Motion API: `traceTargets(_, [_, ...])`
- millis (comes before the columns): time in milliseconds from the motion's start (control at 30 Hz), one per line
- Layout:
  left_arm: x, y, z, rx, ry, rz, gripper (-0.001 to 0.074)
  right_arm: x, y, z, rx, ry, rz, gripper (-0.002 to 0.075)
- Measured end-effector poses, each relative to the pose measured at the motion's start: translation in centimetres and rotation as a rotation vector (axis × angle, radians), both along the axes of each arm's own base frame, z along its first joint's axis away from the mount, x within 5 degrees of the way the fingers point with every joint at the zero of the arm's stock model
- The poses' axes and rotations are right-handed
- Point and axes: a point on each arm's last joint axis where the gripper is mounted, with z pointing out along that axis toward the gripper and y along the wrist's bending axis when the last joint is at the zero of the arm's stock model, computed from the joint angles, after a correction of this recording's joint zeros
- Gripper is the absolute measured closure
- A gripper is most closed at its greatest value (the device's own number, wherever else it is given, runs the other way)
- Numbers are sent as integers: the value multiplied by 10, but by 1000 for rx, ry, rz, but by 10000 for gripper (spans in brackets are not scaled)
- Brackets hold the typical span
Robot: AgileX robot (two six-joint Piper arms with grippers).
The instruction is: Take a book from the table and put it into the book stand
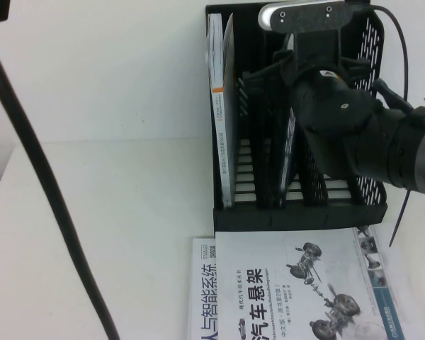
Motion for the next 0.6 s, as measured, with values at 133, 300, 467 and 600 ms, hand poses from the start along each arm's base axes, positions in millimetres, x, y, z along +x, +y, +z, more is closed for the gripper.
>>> traceTargets(133, [0,0,0,-1,-5,-1,737,-5,0,14,25,-1,51,442])
traceTargets(300, [1,-2,4,-24,-43,-8,737,-23,-13,60,61,-75,80,426])
traceTargets(467, [10,-8,-4,-82,-96,-6,737,-58,-34,116,60,-118,152,454])
traceTargets(600, [21,-10,-33,-147,-124,59,737,-87,-59,147,-9,-164,141,568])
